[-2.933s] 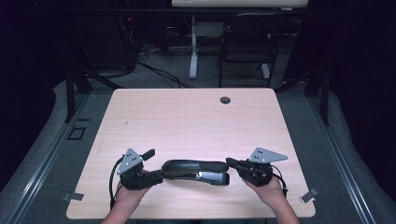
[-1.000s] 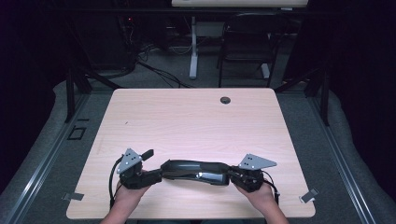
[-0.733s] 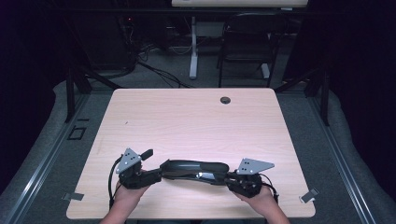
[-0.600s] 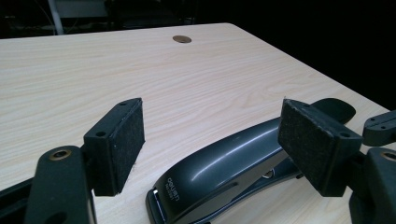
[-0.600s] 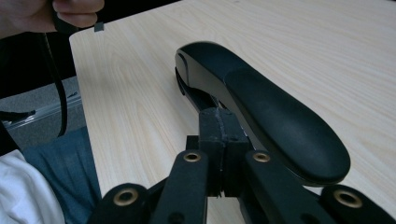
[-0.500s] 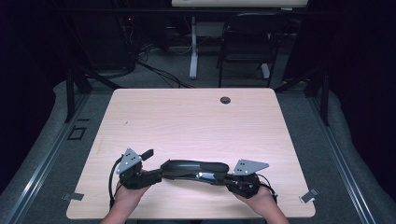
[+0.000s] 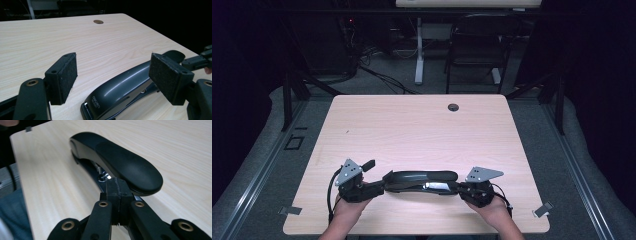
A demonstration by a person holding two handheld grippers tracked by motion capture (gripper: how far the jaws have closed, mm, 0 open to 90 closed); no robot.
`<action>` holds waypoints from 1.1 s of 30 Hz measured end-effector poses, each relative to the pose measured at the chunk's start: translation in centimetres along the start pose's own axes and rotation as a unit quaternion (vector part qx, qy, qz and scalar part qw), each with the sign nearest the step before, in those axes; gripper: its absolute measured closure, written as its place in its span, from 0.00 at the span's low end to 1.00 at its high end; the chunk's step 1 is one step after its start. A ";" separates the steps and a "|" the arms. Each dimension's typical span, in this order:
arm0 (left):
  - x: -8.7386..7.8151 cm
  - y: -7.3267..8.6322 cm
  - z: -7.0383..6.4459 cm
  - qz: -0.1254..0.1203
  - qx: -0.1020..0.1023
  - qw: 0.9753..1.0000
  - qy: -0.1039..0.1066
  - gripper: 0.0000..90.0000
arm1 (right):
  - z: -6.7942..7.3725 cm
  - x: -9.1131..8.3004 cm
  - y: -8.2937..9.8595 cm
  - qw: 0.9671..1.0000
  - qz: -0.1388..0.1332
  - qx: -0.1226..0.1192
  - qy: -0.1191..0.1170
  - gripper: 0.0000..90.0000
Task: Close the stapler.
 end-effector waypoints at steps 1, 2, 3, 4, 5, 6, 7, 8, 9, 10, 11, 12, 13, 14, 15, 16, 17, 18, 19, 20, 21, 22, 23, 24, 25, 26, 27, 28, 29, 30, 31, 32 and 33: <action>0.0 0.0 0.0 0.000 0.000 1.000 0.000 0.26 | -0.1 0.1 0.0 1.000 -0.001 0.003 -0.001 1.00; 0.0 0.0 0.0 0.000 -0.002 1.000 0.000 0.26 | -0.2 0.1 0.0 1.000 -0.001 0.004 -0.001 1.00; 0.0 0.0 0.1 -0.001 -0.003 1.000 -0.001 0.26 | -0.2 0.1 0.0 1.000 -0.002 0.004 0.000 1.00; 0.0 0.0 0.1 -0.001 -0.003 1.000 -0.001 0.26 | -0.2 0.1 0.0 1.000 -0.003 0.007 -0.002 1.00; 0.0 0.0 0.2 0.000 -0.002 1.000 -0.002 0.26 | -0.2 0.0 0.0 1.000 -0.006 0.009 -0.001 1.00; -0.1 0.0 0.3 0.001 -0.001 1.000 -0.003 0.26 | -0.2 -0.1 -0.1 1.000 -0.014 0.016 -0.005 1.00; -0.1 0.1 0.3 0.000 -0.003 1.000 -0.003 0.26 | -0.2 -0.4 -0.2 1.000 -0.018 0.020 -0.010 1.00; -0.1 0.1 0.4 0.000 -0.003 1.000 -0.006 0.26 | -0.2 -0.7 -0.3 1.000 -0.022 0.017 -0.009 1.00; -0.2 0.0 0.4 -0.001 -0.005 1.000 -0.007 0.26 | -0.4 -1.1 -0.4 1.000 -0.025 0.016 -0.002 1.00; -0.2 0.0 0.5 -0.002 -0.004 1.000 -0.007 0.26 | -0.6 -1.4 -0.5 0.999 -0.032 0.019 0.004 1.00; -0.3 0.0 0.6 -0.001 -0.005 1.000 -0.009 0.26 | -1.0 -1.8 -0.6 0.999 -0.040 0.021 0.013 0.98; -0.3 -0.1 0.7 -0.001 -0.006 1.000 -0.009 0.26 | -1.5 -2.2 -0.8 0.999 -0.043 0.021 0.024 0.98; -0.3 -0.1 0.8 -0.002 -0.006 1.000 -0.010 0.26 | -1.9 -2.6 -0.9 0.998 -0.050 0.023 0.038 0.97; -0.3 -0.1 0.8 -0.002 -0.005 1.000 -0.010 0.26 | -2.3 -2.9 -0.9 0.997 -0.051 0.020 0.052 0.95; -0.3 -0.1 0.8 -0.002 -0.007 1.000 -0.011 0.26 | -2.8 -3.3 -1.0 0.996 -0.051 0.020 0.064 0.93; -0.3 -0.2 0.8 -0.003 -0.008 1.000 -0.011 0.26 | -3.2 -3.6 -1.0 0.995 -0.056 0.024 0.074 0.91; -0.3 -0.2 0.8 -0.004 -0.008 1.000 -0.011 0.26 | -3.6 -4.0 -1.0 0.994 -0.060 0.024 0.086 0.89; -0.3 -0.2 0.8 -0.003 -0.008 1.000 -0.011 0.26 | -4.0 -4.3 -1.0 0.993 -0.059 0.027 0.098 0.84; -0.3 -0.2 0.8 -0.004 -0.008 1.000 -0.010 0.26 | -4.3 -4.5 -0.9 0.992 -0.061 0.029 0.109 0.79; -0.2 -0.2 0.8 -0.005 -0.007 1.000 -0.010 0.26 | -4.6 -4.8 -0.8 0.991 -0.056 0.030 0.117 0.79; -0.2 -0.2 0.7 -0.005 -0.007 1.000 -0.009 0.26 | -4.9 -5.0 -0.7 0.990 -0.056 0.030 0.124 0.79; -0.2 -0.2 0.7 -0.005 -0.008 1.000 -0.009 0.26 | -5.1 -5.3 -0.6 0.989 -0.059 0.033 0.129 0.77; -0.2 -0.3 0.6 -0.006 -0.008 1.000 -0.009 0.26 | -5.3 -5.5 -0.5 0.988 -0.059 0.034 0.136 0.75; -0.2 -0.3 0.6 -0.004 -0.006 1.000 -0.008 0.26 | -5.5 -5.8 -0.4 0.987 -0.059 0.038 0.141 0.73; -0.2 -0.3 0.6 -0.004 -0.005 1.000 -0.008 0.26 | -5.7 -5.9 -0.3 0.986 -0.060 0.044 0.147 0.70; -0.2 -0.2 0.6 -0.004 -0.005 1.000 -0.007 0.26 | -5.8 -6.1 -0.2 0.985 -0.061 0.047 0.153 0.69; -0.2 -0.2 0.6 -0.003 -0.005 1.000 -0.008 0.26 | -6.0 -6.2 -0.1 0.985 -0.060 0.047 0.153 0.69; -0.2 -0.2 0.6 -0.003 -0.005 1.000 -0.008 0.26 | -6.1 -6.4 -0.1 0.984 -0.062 0.050 0.157 0.67; -0.2 -0.2 0.6 -0.004 -0.005 1.000 -0.007 0.26 | -6.2 -6.5 0.0 0.984 -0.059 0.047 0.161 0.66; -0.2 -0.2 0.6 -0.003 -0.007 1.000 -0.008 0.26 | -6.3 -6.7 0.1 0.983 -0.058 0.051 0.164 0.65; -0.3 -0.2 0.6 -0.003 -0.007 1.000 -0.008 0.26 | -6.5 -6.8 0.2 0.983 -0.059 0.051 0.167 0.64; -0.3 -0.2 0.7 -0.006 -0.008 1.000 -0.009 0.26 | -6.6 -6.9 0.2 0.982 -0.061 0.055 0.169 0.63; -0.3 -0.2 0.7 -0.005 -0.007 1.000 -0.010 0.26 | -6.8 -7.0 0.3 0.981 -0.060 0.054 0.174 0.62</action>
Point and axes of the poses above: each handheld gripper's, and its own axes: x roughly forward along the jaws, y roughly out of its underside, z roughly to its left, the point moved 5 cm from there along x, roughly forward along the jaws, and after that the axes turned 13 degrees about -z, right-handed, at the moved point
